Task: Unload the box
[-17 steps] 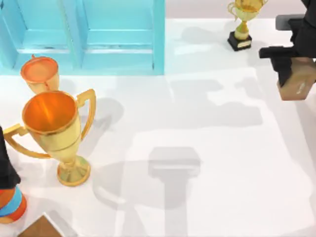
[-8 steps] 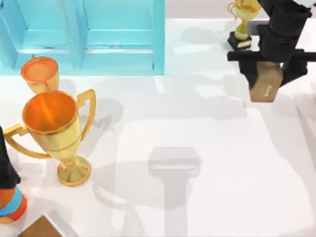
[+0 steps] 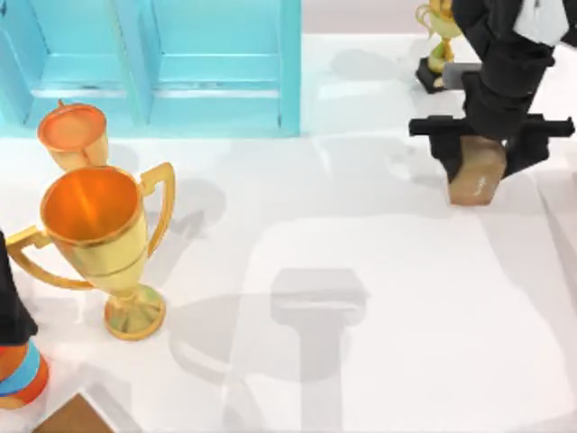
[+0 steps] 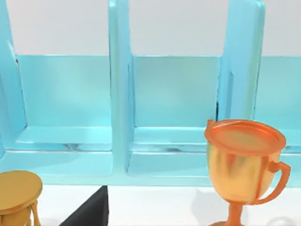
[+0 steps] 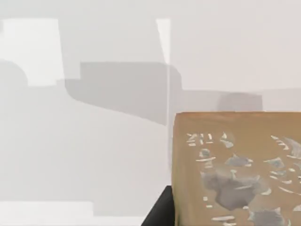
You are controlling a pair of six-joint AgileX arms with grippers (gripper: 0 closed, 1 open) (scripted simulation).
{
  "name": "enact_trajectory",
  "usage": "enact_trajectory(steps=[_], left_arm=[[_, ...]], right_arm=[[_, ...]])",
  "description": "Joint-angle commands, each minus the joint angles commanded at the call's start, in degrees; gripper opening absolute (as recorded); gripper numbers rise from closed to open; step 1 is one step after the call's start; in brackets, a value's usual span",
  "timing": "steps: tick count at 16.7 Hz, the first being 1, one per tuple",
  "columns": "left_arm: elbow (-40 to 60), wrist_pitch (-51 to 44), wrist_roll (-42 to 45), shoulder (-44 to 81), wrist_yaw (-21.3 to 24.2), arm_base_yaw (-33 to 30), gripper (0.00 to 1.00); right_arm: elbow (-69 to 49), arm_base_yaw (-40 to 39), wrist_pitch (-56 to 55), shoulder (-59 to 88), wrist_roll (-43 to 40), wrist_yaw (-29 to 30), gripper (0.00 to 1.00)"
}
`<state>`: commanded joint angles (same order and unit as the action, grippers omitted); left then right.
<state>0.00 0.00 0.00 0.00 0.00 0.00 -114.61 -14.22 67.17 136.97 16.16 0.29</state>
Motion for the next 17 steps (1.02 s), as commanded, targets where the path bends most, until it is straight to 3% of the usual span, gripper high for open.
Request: enact_trajectory(steps=[4,17], left_arm=[[0.00,0.00,0.00,0.00,0.00,0.00,1.00],[0.00,0.00,0.00,0.00,0.00,0.00,1.00]], right_arm=[[0.67,-0.07,-0.65,0.32,0.02,0.02,0.00],[0.67,-0.07,-0.65,0.32,0.02,0.02,0.98]])
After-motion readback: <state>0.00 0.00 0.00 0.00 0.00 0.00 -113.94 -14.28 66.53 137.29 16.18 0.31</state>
